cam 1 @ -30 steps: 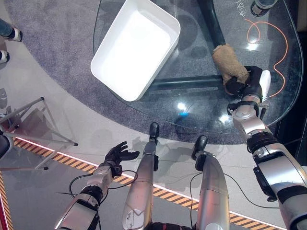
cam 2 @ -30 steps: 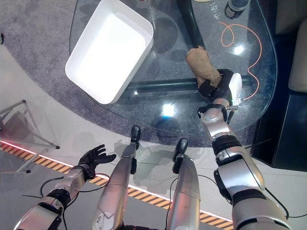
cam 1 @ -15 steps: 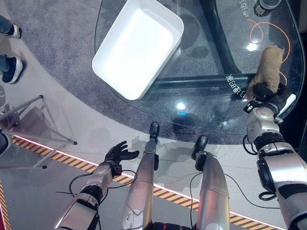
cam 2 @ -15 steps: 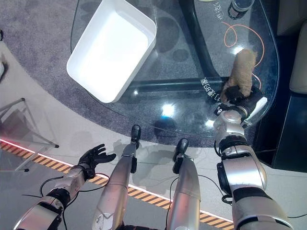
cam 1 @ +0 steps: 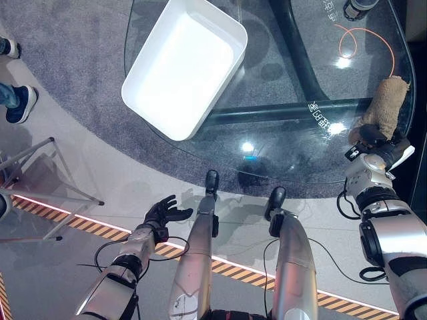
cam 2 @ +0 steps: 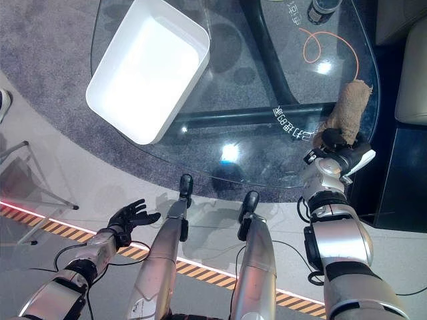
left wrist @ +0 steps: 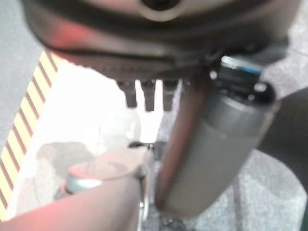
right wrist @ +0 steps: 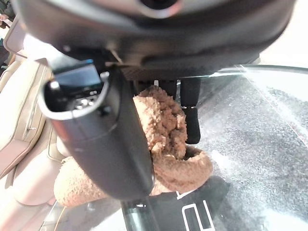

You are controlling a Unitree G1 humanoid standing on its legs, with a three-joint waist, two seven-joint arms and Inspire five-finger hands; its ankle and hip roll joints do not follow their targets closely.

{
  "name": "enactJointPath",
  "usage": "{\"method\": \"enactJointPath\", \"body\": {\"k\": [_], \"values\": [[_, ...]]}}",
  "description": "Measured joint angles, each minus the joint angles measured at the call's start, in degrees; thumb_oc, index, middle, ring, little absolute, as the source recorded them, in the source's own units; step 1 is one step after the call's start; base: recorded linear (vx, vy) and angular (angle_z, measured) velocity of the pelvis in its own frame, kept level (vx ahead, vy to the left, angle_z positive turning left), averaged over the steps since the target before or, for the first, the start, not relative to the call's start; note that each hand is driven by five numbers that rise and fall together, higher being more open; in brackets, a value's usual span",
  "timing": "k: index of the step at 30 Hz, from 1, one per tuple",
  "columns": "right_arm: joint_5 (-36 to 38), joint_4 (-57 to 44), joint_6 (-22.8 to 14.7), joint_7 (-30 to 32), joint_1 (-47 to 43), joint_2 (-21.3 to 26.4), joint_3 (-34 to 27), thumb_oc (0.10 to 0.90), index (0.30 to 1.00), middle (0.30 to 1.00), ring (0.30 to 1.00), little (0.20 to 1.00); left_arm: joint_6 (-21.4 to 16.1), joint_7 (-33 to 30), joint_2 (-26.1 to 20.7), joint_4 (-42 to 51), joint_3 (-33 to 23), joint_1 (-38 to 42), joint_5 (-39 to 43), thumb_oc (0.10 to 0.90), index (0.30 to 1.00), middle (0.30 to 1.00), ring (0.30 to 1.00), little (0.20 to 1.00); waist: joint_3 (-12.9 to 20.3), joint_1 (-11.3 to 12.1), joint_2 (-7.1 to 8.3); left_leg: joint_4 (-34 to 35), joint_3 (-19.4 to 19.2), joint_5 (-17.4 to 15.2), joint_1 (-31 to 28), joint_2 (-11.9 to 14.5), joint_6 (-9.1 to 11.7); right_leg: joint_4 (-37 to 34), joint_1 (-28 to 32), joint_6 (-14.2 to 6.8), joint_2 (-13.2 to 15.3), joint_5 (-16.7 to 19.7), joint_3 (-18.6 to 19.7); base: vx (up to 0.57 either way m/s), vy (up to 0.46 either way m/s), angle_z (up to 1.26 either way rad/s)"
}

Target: Wipe the table with a cloth and put it in the basket.

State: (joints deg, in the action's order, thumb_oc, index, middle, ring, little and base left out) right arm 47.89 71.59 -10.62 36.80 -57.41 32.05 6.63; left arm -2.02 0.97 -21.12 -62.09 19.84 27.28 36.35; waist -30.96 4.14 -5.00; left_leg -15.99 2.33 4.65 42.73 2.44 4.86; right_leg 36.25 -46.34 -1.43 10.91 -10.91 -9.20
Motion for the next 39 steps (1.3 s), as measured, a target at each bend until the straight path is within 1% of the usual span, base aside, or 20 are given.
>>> {"method": "enactJointPath", "body": {"k": [4,6,8,10,11,12,14,16,18,19,20,22,25,29,32,34,39], "values": [[-0.3,0.0,-0.3,-2.0,0.0,0.1,0.2,0.100,0.300,0.300,0.300,0.200,0.0,0.0,-0.1,0.0,0.0,0.0,0.0,0.800,0.900,0.900,0.900,0.900,0.0,-0.2,0.00,0.0,0.0,0.0,0.1,0.0,0.0,-0.2,0.0,-0.1,0.0,0.1,0.0,0.00,0.000,0.00],[-1.0,-0.2,-0.7,-4.0,0.2,0.2,1.2,0.100,0.300,0.300,0.300,0.200,0.0,0.0,-0.1,0.0,0.0,0.0,0.0,0.800,0.900,0.900,0.900,0.900,0.0,-0.8,0.00,0.0,0.0,0.0,0.2,0.0,0.0,-0.3,-0.1,-0.2,0.0,0.2,-0.1,0.00,0.000,0.00],[-3.6,-0.9,-0.7,-5.5,0.6,0.3,2.4,0.100,0.300,0.300,0.300,0.200,0.0,0.0,-0.1,0.0,0.0,0.0,0.0,0.800,0.900,0.900,0.900,0.900,0.0,-1.3,-0.01,0.1,0.0,0.0,0.3,0.1,0.0,-0.5,-0.1,-0.2,-0.2,0.2,-0.1,-0.03,0.011,-0.04],[-5.8,-2.3,-0.5,-5.5,1.3,0.6,4.0,0.100,0.300,0.300,0.300,0.200,0.0,0.0,-0.1,0.1,0.0,0.0,0.0,0.800,0.900,0.900,0.900,0.900,0.0,-1.4,-0.01,0.2,-0.1,0.0,0.3,0.1,0.0,-0.5,-0.2,-0.3,-0.3,0.2,0.0,-0.01,0.006,-0.02],[-7.7,-3.5,0.1,-5.6,1.7,1.0,5.2,0.100,0.300,0.300,0.300,0.200,0.0,0.0,-0.1,0.1,0.0,0.0,0.0,0.800,0.900,0.900,0.900,0.900,0.0,-1.4,-0.01,0.4,-0.1,0.0,0.3,0.2,0.0,-0.6,-0.3,-0.3,-0.3,0.2,0.0,0.00,0.000,0.00],[-11.0,-5.3,0.9,-6.2,2.2,1.6,6.8,0.100,0.300,0.300,0.300,0.200,0.0,0.0,-0.1,0.1,-0.1,0.0,0.0,0.800,0.900,0.900,0.900,0.900,0.0,-1.4,-0.02,0.5,-0.1,0.0,0.3,0.4,0.0,-0.5,-0.3,-0.2,-0.5,0.2,0.0,0.00,0.000,0.00],[-14.7,-8.7,3.2,-6.5,2.4,2.4,9.5,0.100,0.300,0.300,0.300,0.200,0.1,-0.1,-0.1,0.1,-0.1,-0.2,0.0,0.800,0.900,0.900,0.900,0.900,0.0,-1.5,-0.04,0.6,-0.1,0.1,0.2,0.5,0.1,-0.6,-0.4,0.0,-0.6,0.4,0.0,-0.01,0.024,-0.03],[-19.4,-12.0,5.1,-8.3,2.4,2.9,11.9,0.100,0.300,0.300,0.300,0.200,0.1,0.0,-0.1,0.3,-0.3,-0.2,0.0,0.800,0.900,0.900,0.900,0.900,0.0,-1.5,-0.05,0.8,-0.2,0.2,0.2,0.6,0.3,-0.6,-0.5,0.1,-0.8,0.3,0.0,0.00,0.000,0.00],[-22.5,-14.9,6.5,-10.2,2.4,3.1,14.2,0.100,0.300,0.300,0.300,0.200,0.1,0.0,-0.1,0.2,-0.4,-0.2,0.0,0.800,0.900,0.900,0.900,0.900,0.0,-1.4,-0.06,0.9,-0.2,0.3,0.1,0.7,0.4,-0.6,-0.5,0.2,-0.8,0.3,0.0,0.00,0.000,0.00],[-23.2,-15.6,7.0,-10.6,2.4,3.1,14.8,0.100,0.300,0.300,0.300,0.200,0.1,0.0,-0.1,0.2,-0.4,-0.2,0.0,0.800,0.900,0.900,0.900,0.900,0.0,-1.3,-0.06,0.9,-0.2,0.3,0.1,0.7,0.4,-0.6,-0.5,0.2,-0.8,0.3,0.0,0.00,0.000,0.00],[-24.4,-18.1,8.0,-12.4,2.2,3.1,17.0,0.100,0.300,0.300,0.300,0.200,0.1,0.0,-0.1,0.3,-0.4,-0.2,0.0,0.800,0.900,0.900,0.900,0.900,0.0,-1.1,-0.06,0.9,-0.2,0.3,0.1,0.7,0.4,-0.5,-0.5,0.3,-0.8,0.2,0.0,0.00,0.000,0.00],[-25.5,-20.5,9.2,-14.6,2.0,2.8,19.1,0.100,0.300,0.300,0.300,0.200,0.1,0.0,-0.1,0.3,-0.4,-0.2,0.0,0.800,0.900,0.900,0.900,0.900,0.0,-0.9,-0.07,1.0,-0.2,0.3,0.0,0.7,0.4,-0.5,-0.5,0.3,-0.8,0.2,0.0,0.00,0.000,0.00],[-26.6,-22.7,10.4,-16.5,1.8,1.8,21.0,0.100,0.300,0.300,0.300,0.200,0.1,-0.1,-0.1,0.3,-0.4,-0.2,0.0,0.800,0.900,0.900,0.900,0.900,0.0,-0.6,-0.07,1.0,-0.2,0.3,0.0,0.7,0.4,-0.5,-0.5,0.3,-0.8,0.2,0.0,0.00,0.000,0.00],[-28.3,-25.7,12.6,-19.6,1.8,1.9,23.6,0.100,0.300,0.300,0.300,0.200,0.2,-0.2,-0.1,0.4,-0.5,-0.3,0.0,0.800,0.900,0.900,0.900,0.900,0.0,-0.4,-0.07,1.0,-0.2,0.3,0.0,0.7,0.4,-0.4,-0.5,0.3,-0.8,0.2,0.0,0.00,0.000,0.00],[-30.0,-26.6,12.9,-21.7,1.8,1.9,24.6,0.100,0.300,0.300,0.300,0.200,0.2,-0.2,-0.1,0.4,-0.8,-0.3,-0.1,0.800,0.900,0.900,0.900,0.900,0.0,-0.5,-0.07,1.0,-0.2,0.3,0.0,0.7,0.4,-0.4,-0.5,0.3,-0.8,0.2,0.0,0.00,0.000,0.00],[-30.8,-27.9,14.0,-23.6,1.8,2.1,25.3,0.100,0.300,0.300,0.300,0.200,0.3,-0.1,-0.1,0.5,-1.0,-0.3,-0.2,0.800,0.900,0.900,0.900,0.900,0.0,-0.5,-0.07,1.0,-0.2,0.3,0.0,0.7,0.4,-0.4,-0.5,0.3,-0.8,0.2,0.0,0.00,0.000,0.00],[-32.8,-30.4,15.5,-31.2,1.7,2.9,28.1,0.100,0.300,0.300,0.300,0.200,0.4,-0.2,-0.1,1.3,-1.3,-0.4,-0.3,0.800,0.900,0.900,0.900,0.900,0.0,-0.4,-0.07,1.0,-0.2,0.3,-0.2,0.7,0.4,-0.3,-0.4,0.3,-0.8,0.2,0.0,0.00,0.000,0.00]]}}
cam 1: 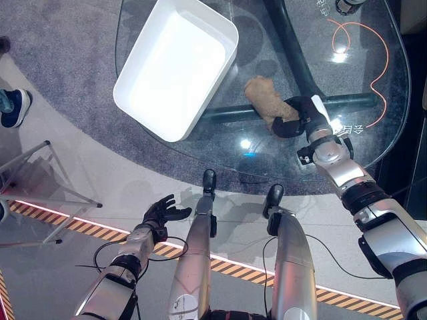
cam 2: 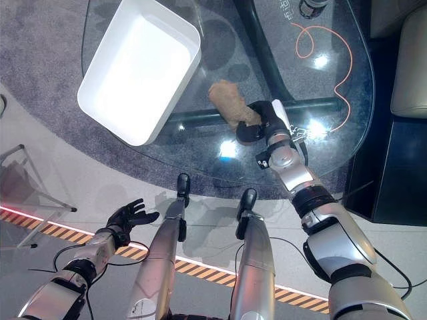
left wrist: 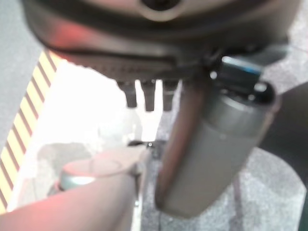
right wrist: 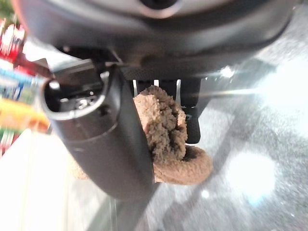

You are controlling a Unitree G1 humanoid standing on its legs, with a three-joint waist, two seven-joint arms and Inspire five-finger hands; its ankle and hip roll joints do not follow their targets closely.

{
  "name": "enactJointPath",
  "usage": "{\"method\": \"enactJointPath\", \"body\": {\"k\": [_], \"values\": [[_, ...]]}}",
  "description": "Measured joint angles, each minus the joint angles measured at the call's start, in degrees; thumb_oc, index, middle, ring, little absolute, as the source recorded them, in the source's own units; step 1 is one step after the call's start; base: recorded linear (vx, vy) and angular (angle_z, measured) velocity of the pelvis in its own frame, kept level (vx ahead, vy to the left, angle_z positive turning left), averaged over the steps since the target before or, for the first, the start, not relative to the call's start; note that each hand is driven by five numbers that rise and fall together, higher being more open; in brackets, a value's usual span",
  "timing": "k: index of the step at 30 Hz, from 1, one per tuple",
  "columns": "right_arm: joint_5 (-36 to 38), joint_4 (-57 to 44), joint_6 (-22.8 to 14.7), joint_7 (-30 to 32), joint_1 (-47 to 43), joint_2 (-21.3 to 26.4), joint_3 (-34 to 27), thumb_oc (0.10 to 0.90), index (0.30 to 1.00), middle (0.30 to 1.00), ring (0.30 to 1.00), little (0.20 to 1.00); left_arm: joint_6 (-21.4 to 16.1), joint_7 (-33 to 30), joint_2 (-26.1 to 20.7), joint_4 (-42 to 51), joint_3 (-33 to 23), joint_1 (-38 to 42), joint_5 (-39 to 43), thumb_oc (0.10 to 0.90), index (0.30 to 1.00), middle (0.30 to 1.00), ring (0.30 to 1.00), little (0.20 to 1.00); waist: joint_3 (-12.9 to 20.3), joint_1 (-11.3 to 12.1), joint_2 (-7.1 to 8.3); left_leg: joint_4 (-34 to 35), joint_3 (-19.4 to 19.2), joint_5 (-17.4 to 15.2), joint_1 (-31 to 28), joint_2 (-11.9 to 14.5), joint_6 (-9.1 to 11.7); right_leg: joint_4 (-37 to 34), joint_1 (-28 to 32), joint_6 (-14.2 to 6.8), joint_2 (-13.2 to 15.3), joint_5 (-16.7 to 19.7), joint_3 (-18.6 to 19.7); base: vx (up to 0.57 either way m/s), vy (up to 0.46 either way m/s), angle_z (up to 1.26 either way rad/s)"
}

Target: Wipe the table with a cloth and put it in the basket.

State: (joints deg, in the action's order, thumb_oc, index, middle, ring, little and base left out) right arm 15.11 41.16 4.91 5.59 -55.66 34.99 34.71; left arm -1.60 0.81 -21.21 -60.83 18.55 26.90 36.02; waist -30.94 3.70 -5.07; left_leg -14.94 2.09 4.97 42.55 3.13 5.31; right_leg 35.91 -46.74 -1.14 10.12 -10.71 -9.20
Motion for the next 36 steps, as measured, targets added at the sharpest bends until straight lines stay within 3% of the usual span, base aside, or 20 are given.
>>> {"method": "enactJointPath", "body": {"k": [6,10,21,28,34,36], "values": [[-0.1,-2.4,1.5,-8.8,0.5,0.5,6.0,0.100,0.300,0.300,0.300,0.200,0.2,0.0,0.0,1.0,-1.1,-0.5,0.5,0.800,0.900,0.900,0.900,0.900,0.0,0.4,-0.01,0.7,-0.1,0.1,-1.5,0.0,0.1,0.5,0.9,0.2,0.1,-0.5,0.1,0.02,-0.003,0.00],[-0.6,-4.0,2.2,-12.4,1.6,0.6,6.8,0.100,0.300,0.300,0.300,0.200,0.4,0.0,0.0,1.4,-2.3,-0.9,3.7,0.800,0.900,0.900,0.900,0.900,0.0,0.8,-0.01,1.0,0.0,0.2,-1.9,0.0,0.0,0.8,1.1,0.3,0.1,-0.9,0.0,0.02,-0.006,0.02],[-1.1,-4.1,2.9,-14.4,1.9,0.7,6.9,0.100,0.300,0.300,0.300,0.200,-0.4,-1.8,0.2,2.5,-6.1,-0.6,11.9,0.800,0.900,0.900,0.900,0.900,0.0,0.8,0.00,0.8,0.2,0.1,-1.7,0.1,0.3,1.1,1.0,0.4,0.2,-1.3,-0.4,-0.01,-0.002,0.01],[-1.5,-4.1,3.2,-13.1,1.9,0.7,6.8,0.100,0.300,0.300,0.300,0.200,-3.7,-4.8,0.2,4.0,-6.8,-0.3,14.0,0.800,0.900,0.900,0.900,0.900,0.0,0.8,0.01,0.7,0.2,0.2,-1.5,0.1,0.3,1.1,1.0,0.5,0.2,-1.1,-0.5,-0.01,0.001,0.00],[-1.5,-4.2,2.3,-7.3,2.4,0.7,6.6,0.100,0.300,0.300,0.300,0.200,-7.6,-8.8,0.1,5.0,-10.0,0.8,17.1,0.800,0.900,0.900,0.900,0.900,0.0,0.7,0.02,0.6,0.2,0.3,-1.4,0.1,0.4,1.1,0.9,0.4,0.2,-1.1,-0.5,0.00,0.000,0.00],[-1.3,-4.3,0.4,0.6,5.0,-0.2,1.7,0.100,0.300,0.300,0.300,0.200,-13.9,-13.6,-0.2,9.3,-12.5,0.8,18.7,0.800,0.900,0.900,0.900,0.900,0.0,0.9,0.05,0.6,0.2,0.1,-1.4,0.0,0.2,1.1,0.9,0.4,0.3,-1.1,-0.5,0.00,0.000,0.00]]}}
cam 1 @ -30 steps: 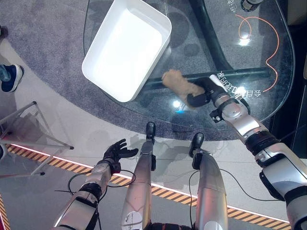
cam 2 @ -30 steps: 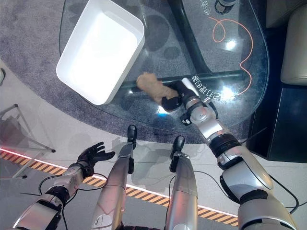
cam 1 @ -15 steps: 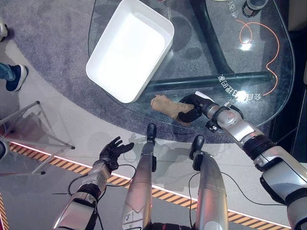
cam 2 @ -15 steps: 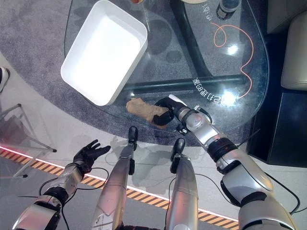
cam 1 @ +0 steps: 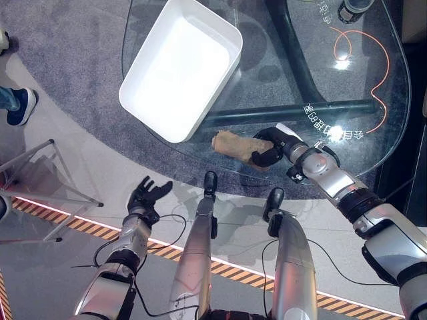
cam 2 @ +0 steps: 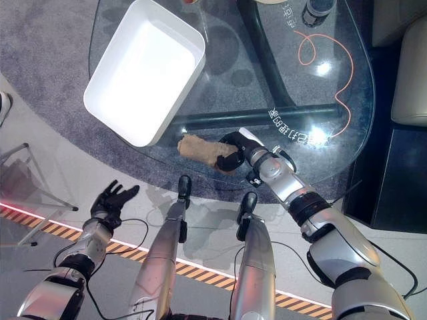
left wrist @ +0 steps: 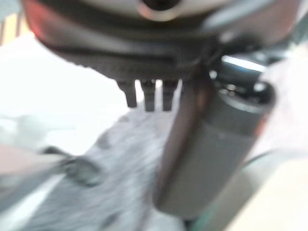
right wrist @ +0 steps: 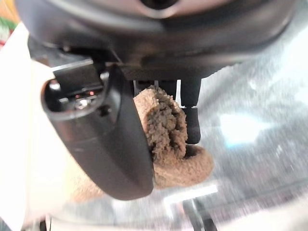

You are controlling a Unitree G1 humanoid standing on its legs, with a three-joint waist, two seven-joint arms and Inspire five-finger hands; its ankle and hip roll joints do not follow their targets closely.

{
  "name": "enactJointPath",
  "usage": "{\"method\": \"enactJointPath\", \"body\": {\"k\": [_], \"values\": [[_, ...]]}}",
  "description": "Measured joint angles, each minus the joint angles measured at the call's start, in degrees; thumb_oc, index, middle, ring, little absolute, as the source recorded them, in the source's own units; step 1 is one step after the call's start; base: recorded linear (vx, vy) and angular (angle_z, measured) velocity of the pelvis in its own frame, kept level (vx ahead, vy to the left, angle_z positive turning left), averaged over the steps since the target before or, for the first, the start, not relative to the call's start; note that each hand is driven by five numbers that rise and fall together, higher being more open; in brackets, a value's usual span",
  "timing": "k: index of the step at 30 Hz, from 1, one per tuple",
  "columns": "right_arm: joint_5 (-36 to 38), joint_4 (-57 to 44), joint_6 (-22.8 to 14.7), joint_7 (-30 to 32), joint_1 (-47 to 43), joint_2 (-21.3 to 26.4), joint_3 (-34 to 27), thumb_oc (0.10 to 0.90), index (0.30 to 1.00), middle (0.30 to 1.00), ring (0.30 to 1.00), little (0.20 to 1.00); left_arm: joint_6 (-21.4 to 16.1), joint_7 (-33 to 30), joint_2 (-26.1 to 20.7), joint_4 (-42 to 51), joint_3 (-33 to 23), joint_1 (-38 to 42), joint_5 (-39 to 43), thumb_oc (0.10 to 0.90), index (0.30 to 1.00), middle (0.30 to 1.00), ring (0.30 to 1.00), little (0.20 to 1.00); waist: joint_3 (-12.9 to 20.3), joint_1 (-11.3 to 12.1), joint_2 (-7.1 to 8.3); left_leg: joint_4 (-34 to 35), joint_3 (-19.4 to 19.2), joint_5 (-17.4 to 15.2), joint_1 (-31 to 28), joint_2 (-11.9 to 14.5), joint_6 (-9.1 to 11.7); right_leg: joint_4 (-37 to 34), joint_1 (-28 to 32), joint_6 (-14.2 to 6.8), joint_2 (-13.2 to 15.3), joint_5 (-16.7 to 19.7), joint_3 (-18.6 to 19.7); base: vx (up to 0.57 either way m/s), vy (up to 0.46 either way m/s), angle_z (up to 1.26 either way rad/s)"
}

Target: Wipe the table with a cloth and put it in the basket.

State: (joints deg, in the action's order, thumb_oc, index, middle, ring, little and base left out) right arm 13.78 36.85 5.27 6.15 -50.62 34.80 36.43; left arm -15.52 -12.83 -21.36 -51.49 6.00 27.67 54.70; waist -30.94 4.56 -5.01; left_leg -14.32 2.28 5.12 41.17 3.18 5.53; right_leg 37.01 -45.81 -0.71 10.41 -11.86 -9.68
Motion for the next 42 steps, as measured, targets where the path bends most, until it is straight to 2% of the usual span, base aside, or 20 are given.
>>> {"method": "enactJointPath", "body": {"k": [2,3,9,11,13,21,30,34,42], "values": [[0.2,-0.2,-0.8,3.7,1.6,-1.2,-3.8,0.100,0.300,0.300,0.300,0.200,-2.1,-2.2,0.0,1.9,-0.7,0.3,0.5,0.800,0.900,0.900,0.900,0.900,0.0,0.0,0.02,0.0,0.0,0.0,0.0,0.0,0.0,0.0,0.0,0.0,0.0,0.0,0.0,0.00,0.000,0.00],[0.3,-0.8,-1.7,7.8,2.9,-2.1,-6.6,0.100,0.300,0.300,0.300,0.200,-4.2,-4.5,0.0,3.4,-1.0,0.7,0.6,0.800,0.900,0.900,0.900,0.900,0.0,0.0,0.03,0.0,0.0,0.0,0.1,0.0,0.0,-0.1,0.0,0.0,0.0,0.0,-0.1,0.00,0.000,0.00],[0.5,-6.0,-4.1,18.2,5.9,-2.2,-13.4,0.100,0.300,0.300,0.300,0.200,-9.5,-10.6,-0.1,7.6,-3.0,3.7,0.6,0.800,0.900,0.900,0.900,0.900,-0.1,-0.9,0.16,-0.7,0.0,-0.1,1.6,0.0,0.0,-0.1,-1.3,-0.1,-0.1,0.1,0.2,0.00,0.004,-0.01],[0.4,-6.7,-4.1,19.0,6.2,-2.2,-13.8,0.100,0.300,0.300,0.300,0.200,-9.9,-11.2,-0.1,8.5,-3.0,3.9,0.6,0.800,0.900,0.900,0.900,0.900,-0.1,-1.4,0.20,-0.8,0.0,-0.1,1.7,0.0,0.0,-0.1,-1.3,-0.2,-0.1,0.1,0.4,0.00,0.008,-0.02],[0.3,-11.7,-4.5,20.1,9.9,-2.1,-16.6,0.100,0.300,0.300,0.300,0.200,-11.2,-12.7,0.1,14.8,-3.3,3.2,0.5,0.800,0.900,0.900,0.900,0.900,-0.3,-1.7,0.46,-0.8,0.0,-0.2,2.0,0.0,-0.1,0.0,-1.5,-0.2,-0.2,0.1,0.4,0.00,0.000,0.00],[-0.3,-14.3,-6.1,21.4,12.0,-3.3,-18.7,0.100,0.300,0.300,0.300,0.200,-15.0,-14.2,0.7,22.6,-3.5,2.8,-4.6,0.800,0.900,0.900,0.900,0.900,-0.3,-1.6,0.49,-0.8,0.0,-0.2,1.9,0.0,-0.1,0.3,-1.6,-0.2,-0.1,0.1,0.3,0.00,0.000,0.00],[-4.1,-23.0,-9.2,20.8,14.9,-4.4,-19.9,0.100,0.300,0.300,0.300,0.200,-15.1,-10.1,3.1,32.2,-4.5,-1.4,-6.0,0.800,0.900,0.900,0.900,0.900,-0.3,-1.6,0.54,-0.7,0.0,-0.2,2.0,0.0,-0.1,-0.3,-1.6,-0.2,-0.2,0.1,0.3,0.00,0.000,0.00],[-6.9,-26.5,-10.3,18.4,15.5,-6.3,-20.3,0.100,0.300,0.300,0.300,0.200,-14.6,-3.6,3.2,35.5,-4.4,-1.9,-4.6,0.800,0.900,0.900,0.900,0.900,-0.3,-1.6,0.55,-0.7,-0.1,-0.2,2.0,0.0,-0.1,-0.3,-1.6,-0.3,-0.2,0.1,0.3,0.00,0.000,0.00],[-7.5,-29.5,-10.9,14.3,15.7,-6.3,-20.3,0.100,0.300,0.300,0.300,0.200,-8.9,6.4,3.1,39.0,-3.1,-2.0,2.5,0.800,0.900,0.900,0.900,0.900,-0.3,-1.7,0.55,-0.6,-0.1,-0.2,2.0,0.0,-0.2,-0.4,-1.6,-0.3,-0.2,0.1,0.3,0.00,0.000,0.00]]}}
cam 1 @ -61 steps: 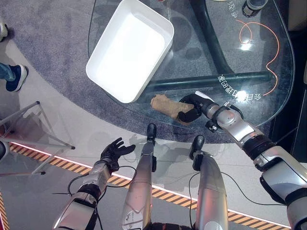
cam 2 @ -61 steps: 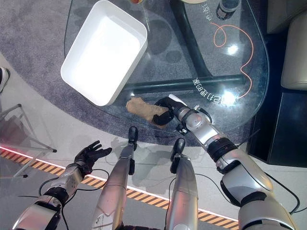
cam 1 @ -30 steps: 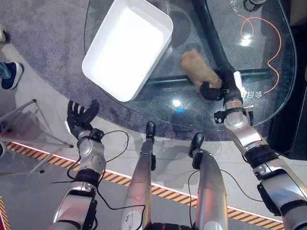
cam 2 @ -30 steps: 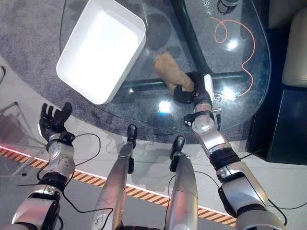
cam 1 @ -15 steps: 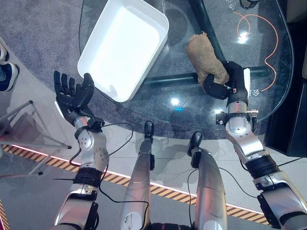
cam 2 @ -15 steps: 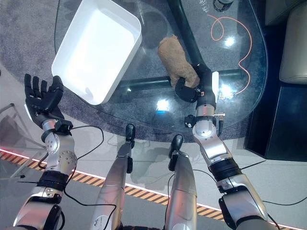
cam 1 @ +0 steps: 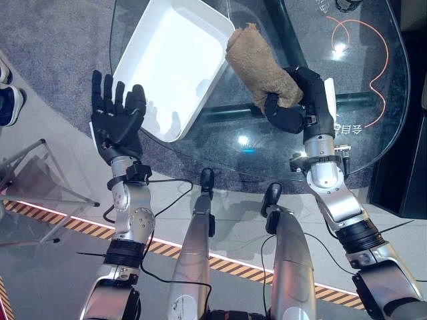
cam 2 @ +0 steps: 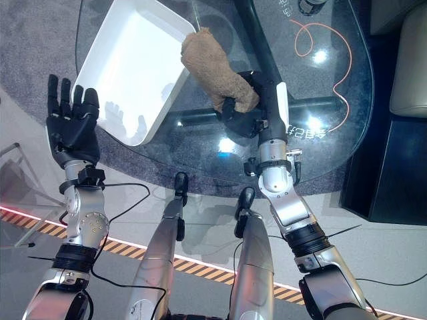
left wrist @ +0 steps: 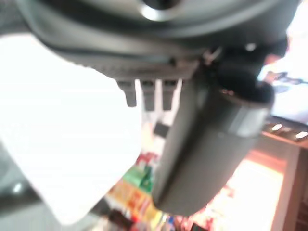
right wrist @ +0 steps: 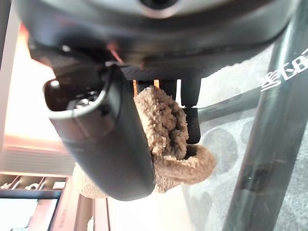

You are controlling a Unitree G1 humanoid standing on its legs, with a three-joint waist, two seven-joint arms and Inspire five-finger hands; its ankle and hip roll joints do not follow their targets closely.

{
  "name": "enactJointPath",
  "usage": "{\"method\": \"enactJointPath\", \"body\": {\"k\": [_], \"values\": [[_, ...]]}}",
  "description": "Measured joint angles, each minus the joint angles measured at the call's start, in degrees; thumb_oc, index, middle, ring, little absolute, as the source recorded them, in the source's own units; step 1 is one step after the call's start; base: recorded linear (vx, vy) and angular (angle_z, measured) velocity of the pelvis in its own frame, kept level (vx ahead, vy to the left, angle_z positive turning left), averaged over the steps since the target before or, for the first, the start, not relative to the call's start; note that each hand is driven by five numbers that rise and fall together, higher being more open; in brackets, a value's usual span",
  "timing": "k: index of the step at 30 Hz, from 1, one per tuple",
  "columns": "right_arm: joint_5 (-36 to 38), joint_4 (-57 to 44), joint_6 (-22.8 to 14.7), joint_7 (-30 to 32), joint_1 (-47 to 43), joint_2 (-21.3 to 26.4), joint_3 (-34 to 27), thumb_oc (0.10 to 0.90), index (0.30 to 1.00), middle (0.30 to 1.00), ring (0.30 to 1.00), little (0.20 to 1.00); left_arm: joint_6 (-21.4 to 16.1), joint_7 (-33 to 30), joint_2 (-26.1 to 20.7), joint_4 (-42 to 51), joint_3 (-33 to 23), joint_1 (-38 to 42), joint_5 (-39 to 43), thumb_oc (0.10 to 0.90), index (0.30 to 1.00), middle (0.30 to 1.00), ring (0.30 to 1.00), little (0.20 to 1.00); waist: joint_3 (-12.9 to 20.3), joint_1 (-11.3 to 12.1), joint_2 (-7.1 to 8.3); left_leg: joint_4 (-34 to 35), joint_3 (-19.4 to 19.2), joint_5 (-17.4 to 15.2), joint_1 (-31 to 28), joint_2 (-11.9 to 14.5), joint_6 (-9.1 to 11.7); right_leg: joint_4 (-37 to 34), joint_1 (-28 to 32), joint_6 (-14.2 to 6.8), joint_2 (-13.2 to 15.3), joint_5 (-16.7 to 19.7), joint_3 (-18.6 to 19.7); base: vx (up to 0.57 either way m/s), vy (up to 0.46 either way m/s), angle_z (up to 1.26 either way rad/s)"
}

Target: Wipe the table with a cloth and put it in the basket.

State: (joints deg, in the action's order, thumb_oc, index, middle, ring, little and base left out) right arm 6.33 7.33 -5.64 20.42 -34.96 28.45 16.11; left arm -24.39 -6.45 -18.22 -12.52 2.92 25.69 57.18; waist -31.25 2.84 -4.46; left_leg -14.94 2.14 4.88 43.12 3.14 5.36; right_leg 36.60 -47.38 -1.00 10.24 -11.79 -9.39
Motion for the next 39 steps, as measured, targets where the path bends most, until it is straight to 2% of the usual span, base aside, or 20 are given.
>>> {"method": "enactJointPath", "body": {"k": [4,10,19,24,39], "values": [[0.0,-0.5,0.0,-2.4,0.1,0.1,0.0,0.100,0.300,0.300,0.300,0.200,2.6,3.3,0.0,0.6,0.9,-0.8,2.7,0.800,0.900,0.900,0.900,0.900,0.0,0.0,0.00,0.0,0.0,0.0,0.0,0.0,0.0,-0.1,0.0,0.0,0.0,0.0,0.0,0.00,0.000,0.00],[0.1,-2.9,-0.1,-6.6,1.3,1.0,0.6,0.100,0.300,0.300,0.300,0.200,10.1,11.7,-0.3,2.7,1.6,-2.4,10.9,0.800,0.900,0.900,0.900,0.900,0.0,0.0,0.00,0.1,-0.1,0.0,0.0,0.0,0.0,-0.2,0.0,0.0,0.0,0.0,0.0,0.00,0.000,0.00],[0.3,-2.9,-0.1,-8.1,1.3,1.4,1.7,0.100,0.300,0.300,0.300,0.200,16.3,19.0,-1.0,4.8,4.0,-2.2,14.6,0.800,0.900,0.900,0.900,0.900,0.0,0.0,0.00,0.2,-0.2,-0.1,0.0,0.0,-0.1,-0.5,0.0,-0.1,0.0,0.0,0.0,0.00,0.000,0.00],[0.5,-4.0,-0.1,-9.1,1.3,3.0,3.2,0.100,0.300,0.300,0.300,0.200,19.0,21.6,-2.6,5.2,5.9,-2.0,16.2,0.800,0.900,0.900,0.900,0.900,0.0,-0.1,0.00,0.2,-0.3,-0.1,0.0,0.0,-0.2,-0.5,0.0,-0.1,0.0,0.1,0.1,0.00,0.000,0.00],[1.4,-4.2,-0.1,-10.7,1.3,3.4,4.3,0.100,0.300,0.300,0.300,0.200,21.8,23.5,-3.0,5.2,6.0,-1.4,18.6,0.800,0.900,0.900,0.900,0.900,0.0,-0.1,0.01,0.2,-0.3,-0.1,0.0,0.0,-0.2,-0.2,0.1,-0.2,0.0,0.1,0.0,0.00,0.000,0.00]]}}
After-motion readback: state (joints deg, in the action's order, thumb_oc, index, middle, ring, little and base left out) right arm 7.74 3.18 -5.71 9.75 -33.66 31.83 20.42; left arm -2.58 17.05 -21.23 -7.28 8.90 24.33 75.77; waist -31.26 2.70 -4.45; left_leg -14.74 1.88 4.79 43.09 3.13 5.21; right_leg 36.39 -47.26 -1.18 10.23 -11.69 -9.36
